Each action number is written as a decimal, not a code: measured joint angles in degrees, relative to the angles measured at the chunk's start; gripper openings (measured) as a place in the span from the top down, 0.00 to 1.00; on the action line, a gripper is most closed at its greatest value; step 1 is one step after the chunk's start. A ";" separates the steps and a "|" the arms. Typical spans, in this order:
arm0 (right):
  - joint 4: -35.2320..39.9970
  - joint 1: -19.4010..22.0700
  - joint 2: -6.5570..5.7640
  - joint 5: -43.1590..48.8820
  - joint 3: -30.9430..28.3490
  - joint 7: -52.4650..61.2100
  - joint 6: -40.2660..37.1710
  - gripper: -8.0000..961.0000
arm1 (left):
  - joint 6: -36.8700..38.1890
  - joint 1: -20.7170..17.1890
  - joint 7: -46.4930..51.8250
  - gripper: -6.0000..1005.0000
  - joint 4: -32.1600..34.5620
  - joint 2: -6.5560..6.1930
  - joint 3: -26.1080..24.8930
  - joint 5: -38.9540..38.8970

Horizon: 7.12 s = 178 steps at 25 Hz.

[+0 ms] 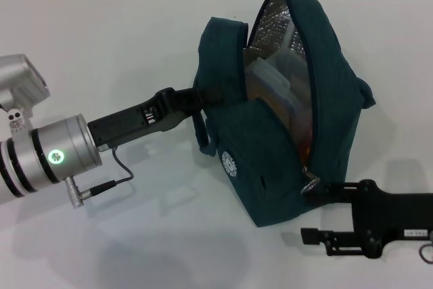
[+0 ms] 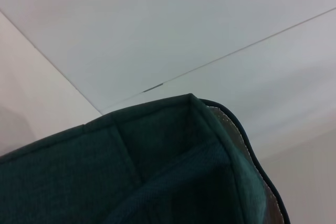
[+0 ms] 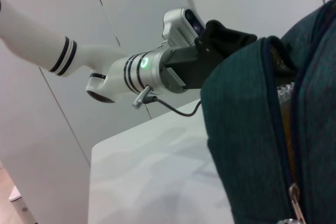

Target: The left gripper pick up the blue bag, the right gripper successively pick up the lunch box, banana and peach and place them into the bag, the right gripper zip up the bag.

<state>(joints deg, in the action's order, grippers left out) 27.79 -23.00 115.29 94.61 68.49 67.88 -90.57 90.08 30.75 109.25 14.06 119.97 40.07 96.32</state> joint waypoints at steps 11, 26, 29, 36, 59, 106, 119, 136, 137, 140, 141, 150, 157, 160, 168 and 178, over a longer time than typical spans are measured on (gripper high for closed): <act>4.08 4.49 -0.40 -0.15 -0.71 -1.11 -2.35 0.31 | 0.00 -0.17 0.00 0.96 -0.06 0.00 0.16 0.00; 3.54 2.88 0.06 -0.72 -2.91 -1.36 -2.12 0.31 | 0.00 -0.09 0.00 0.96 0.01 0.00 0.31 0.00; 3.51 2.47 0.11 -1.68 -2.57 -1.41 -1.55 0.31 | 0.00 0.13 0.00 0.96 0.04 0.00 0.34 0.00; 1.84 0.71 0.36 -1.90 -2.20 -1.44 -0.02 0.31 | 0.00 0.19 0.00 0.96 0.12 0.00 0.30 0.01; 0.02 -0.32 0.34 -6.96 3.87 -2.22 2.16 0.31 | 0.00 -0.14 0.00 0.96 0.27 0.00 0.29 0.01; 0.33 2.61 -0.11 -7.59 0.22 -3.87 1.49 0.84 | 0.00 -0.27 0.00 0.95 0.06 0.00 0.42 0.01; 0.40 2.95 -0.12 -7.84 -2.03 -4.57 -1.26 0.98 | 0.50 -0.57 -1.51 0.95 -0.03 0.03 0.56 0.31; 6.96 3.70 -0.17 -9.41 -3.24 -4.11 -4.79 0.98 | 2.82 -2.64 -17.24 0.56 -0.25 0.23 0.90 -2.22; 7.34 3.72 -0.17 -9.44 -3.47 -4.02 -5.04 0.98 | 2.82 -2.99 -18.11 0.53 -0.27 0.20 0.89 -2.80; 7.72 3.75 -0.16 -9.74 -4.55 -3.84 -6.16 0.98 | 2.82 -4.01 -20.70 0.41 -0.27 0.06 0.84 -4.78; 7.79 3.74 -0.16 -10.01 -4.96 -3.72 -6.63 0.98 | 2.82 -4.53 -21.88 0.38 -0.27 0.04 0.83 -5.97; 10.92 2.57 -0.16 -10.84 -5.86 -1.38 -6.96 0.98 | 3.19 -7.50 -27.69 0.14 -0.27 -0.06 0.89 -13.17; 11.47 1.08 -0.16 -10.92 -7.08 -0.84 -6.39 0.98 | 2.96 -7.54 -27.85 0.12 -0.26 -0.09 0.82 -13.21; 11.63 0.01 -0.14 -10.95 -7.57 -0.76 -7.10 0.98 | 2.77 -7.55 -27.87 0.12 -0.16 -0.09 0.72 -13.33; 12.80 -1.01 -0.06 -13.52 -8.51 -0.39 -8.72 0.98 | 2.69 -7.70 -27.90 0.12 -0.23 -0.18 0.61 -13.97; 10.29 -8.45 0.69 -14.17 -5.41 -1.19 -7.55 0.98 | 3.00 -8.79 -27.58 0.12 1.38 -0.91 1.08 -13.39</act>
<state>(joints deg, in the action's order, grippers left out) 38.09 -31.45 115.98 80.44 63.08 66.68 -98.12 93.08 21.96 81.66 15.45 119.06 41.16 82.93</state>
